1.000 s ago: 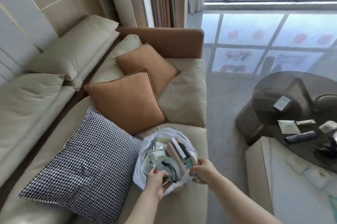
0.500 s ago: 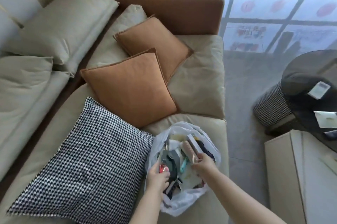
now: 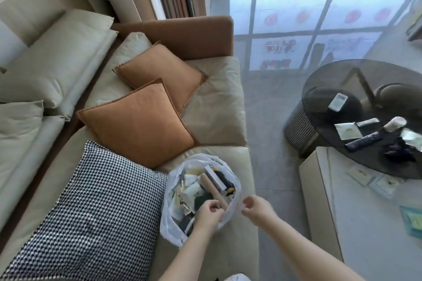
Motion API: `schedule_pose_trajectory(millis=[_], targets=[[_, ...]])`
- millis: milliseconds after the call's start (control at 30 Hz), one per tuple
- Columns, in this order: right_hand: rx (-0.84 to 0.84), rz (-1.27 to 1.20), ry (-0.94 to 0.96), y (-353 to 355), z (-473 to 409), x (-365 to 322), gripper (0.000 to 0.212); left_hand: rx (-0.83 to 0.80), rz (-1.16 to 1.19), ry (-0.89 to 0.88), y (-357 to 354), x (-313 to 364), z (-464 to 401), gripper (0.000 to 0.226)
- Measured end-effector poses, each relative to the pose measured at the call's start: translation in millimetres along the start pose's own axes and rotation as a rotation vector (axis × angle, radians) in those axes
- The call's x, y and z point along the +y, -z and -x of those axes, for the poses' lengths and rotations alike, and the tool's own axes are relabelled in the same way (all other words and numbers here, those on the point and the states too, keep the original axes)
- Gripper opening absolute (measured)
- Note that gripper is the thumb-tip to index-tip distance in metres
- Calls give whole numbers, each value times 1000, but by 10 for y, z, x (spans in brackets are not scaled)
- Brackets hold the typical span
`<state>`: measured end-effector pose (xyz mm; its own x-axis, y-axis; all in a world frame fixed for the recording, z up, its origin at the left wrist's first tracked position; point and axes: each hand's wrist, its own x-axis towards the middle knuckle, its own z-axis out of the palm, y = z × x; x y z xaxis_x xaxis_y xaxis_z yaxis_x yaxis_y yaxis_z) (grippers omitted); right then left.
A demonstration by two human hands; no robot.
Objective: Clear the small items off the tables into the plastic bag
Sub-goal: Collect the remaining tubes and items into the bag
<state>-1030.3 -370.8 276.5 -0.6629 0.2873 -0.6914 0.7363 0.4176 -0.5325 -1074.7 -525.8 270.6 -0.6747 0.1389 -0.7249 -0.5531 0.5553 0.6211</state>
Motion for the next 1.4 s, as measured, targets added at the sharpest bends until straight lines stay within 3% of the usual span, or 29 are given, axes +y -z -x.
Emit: schedule_pose_trajectory(millis=[133,367,700,1067,1300,1400], targets=[[57,112,58,391,414,531,33,-58,-283,-128,-584,178,358,32],[264,87,7,1114,1184,1782,29,-229,-585,-307,-1902,397,1013,34],[490,-103,-243,1611,2237,3790,28,-412,-905,-480,-3749,272,1871,28],[645,-536,-610,1756,2747,5442,20,-630,-1062,-460,-5340,27,2202,26],[734,-746,-700,1789,2343,6080,19,-694,-1005,-302,-6225,-78,1881,10],[720,-798,-707,1708,1995,6302,20,-700,-993,-239,-6555,-221,1579,16]])
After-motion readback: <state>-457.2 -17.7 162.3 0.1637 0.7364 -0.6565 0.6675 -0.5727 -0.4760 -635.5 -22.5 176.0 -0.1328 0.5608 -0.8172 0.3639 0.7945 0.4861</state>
